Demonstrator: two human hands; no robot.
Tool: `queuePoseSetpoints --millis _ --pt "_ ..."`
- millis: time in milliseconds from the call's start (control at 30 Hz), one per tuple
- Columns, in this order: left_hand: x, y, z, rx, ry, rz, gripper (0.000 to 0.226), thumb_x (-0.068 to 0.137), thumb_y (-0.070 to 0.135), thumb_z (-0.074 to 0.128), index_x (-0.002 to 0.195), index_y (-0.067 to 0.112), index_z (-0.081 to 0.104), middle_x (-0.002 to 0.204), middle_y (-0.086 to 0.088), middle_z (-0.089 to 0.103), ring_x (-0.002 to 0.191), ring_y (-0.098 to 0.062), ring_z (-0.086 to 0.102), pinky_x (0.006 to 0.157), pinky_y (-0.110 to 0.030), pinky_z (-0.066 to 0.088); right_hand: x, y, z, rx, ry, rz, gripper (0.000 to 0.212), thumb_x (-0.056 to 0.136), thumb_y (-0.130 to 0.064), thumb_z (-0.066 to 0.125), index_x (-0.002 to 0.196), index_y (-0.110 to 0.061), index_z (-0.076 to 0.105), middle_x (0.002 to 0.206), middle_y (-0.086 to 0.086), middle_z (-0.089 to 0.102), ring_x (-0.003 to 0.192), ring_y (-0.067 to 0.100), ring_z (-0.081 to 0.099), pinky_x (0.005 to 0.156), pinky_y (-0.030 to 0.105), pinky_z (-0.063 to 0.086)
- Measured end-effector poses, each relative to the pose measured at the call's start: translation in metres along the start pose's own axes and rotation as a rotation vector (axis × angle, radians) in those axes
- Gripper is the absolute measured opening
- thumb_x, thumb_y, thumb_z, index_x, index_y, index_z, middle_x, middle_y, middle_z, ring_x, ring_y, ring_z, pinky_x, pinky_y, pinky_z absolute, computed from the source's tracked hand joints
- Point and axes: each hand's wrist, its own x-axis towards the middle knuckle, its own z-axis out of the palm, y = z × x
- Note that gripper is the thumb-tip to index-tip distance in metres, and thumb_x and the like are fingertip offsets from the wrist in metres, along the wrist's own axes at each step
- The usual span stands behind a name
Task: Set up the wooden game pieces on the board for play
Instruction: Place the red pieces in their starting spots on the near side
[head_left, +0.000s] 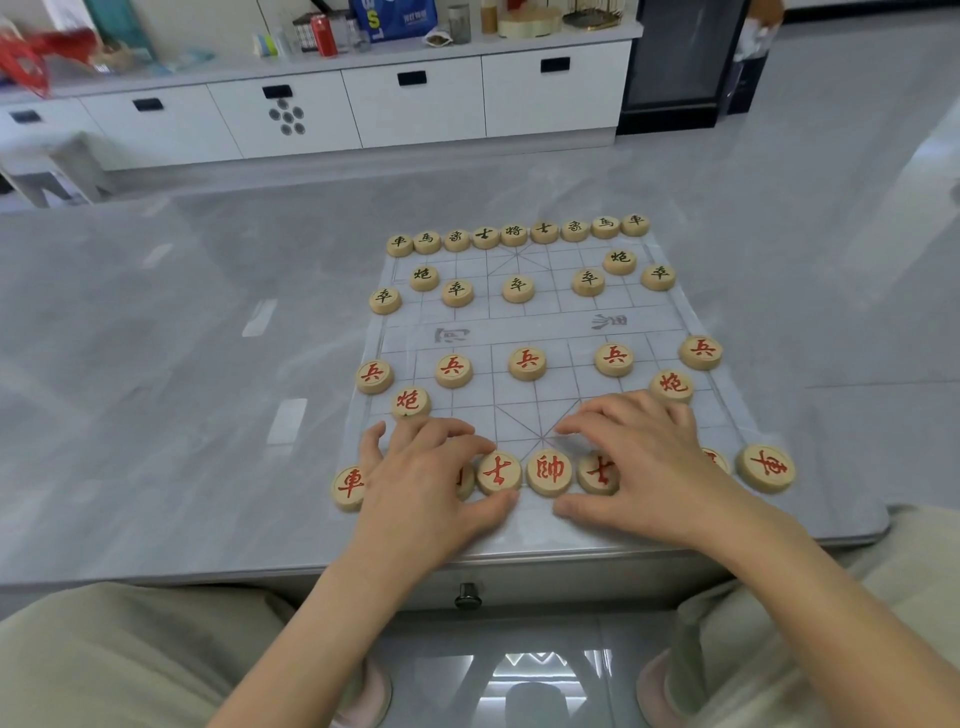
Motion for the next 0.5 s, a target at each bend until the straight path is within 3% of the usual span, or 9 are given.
queuePoseSetpoints --millis 133,267,500 --pt "0.003 0.010 0.000 -0.032 -0.011 0.029 0.066 0.063 0.074 0.042 0.114 0.036 0.062 0.120 0.017 0.056 0.119 -0.008 0.044 0.110 -0.043 0.014 -0.010 0.023 -0.015 0.002 -0.010 0.076 0.088 0.051 -0.086 0.035 0.129 -0.047 0.037 0.132 -0.023 0.032 0.125 0.004 0.019 0.099 0.030 0.013" --pt "0.009 0.034 0.008 -0.055 -0.031 0.102 0.067 0.063 0.072 0.045 0.116 0.034 0.061 0.118 0.015 0.058 0.114 -0.011 0.047 0.103 -0.039 0.020 -0.020 0.035 -0.021 -0.015 -0.034 0.090 0.093 0.045 -0.087 0.033 0.128 -0.046 0.040 0.129 -0.024 0.031 0.125 0.002 0.018 0.090 0.022 0.007" --pt "0.020 0.063 0.021 -0.012 -0.087 0.175 0.075 0.063 0.077 0.037 0.119 0.032 0.059 0.116 0.013 0.057 0.113 -0.012 0.046 0.099 -0.036 0.020 -0.025 0.035 -0.016 -0.034 0.016 0.033 0.083 0.052 -0.085 0.029 0.120 -0.042 0.049 0.119 -0.024 0.036 0.119 0.003 0.026 0.086 0.021 0.009"
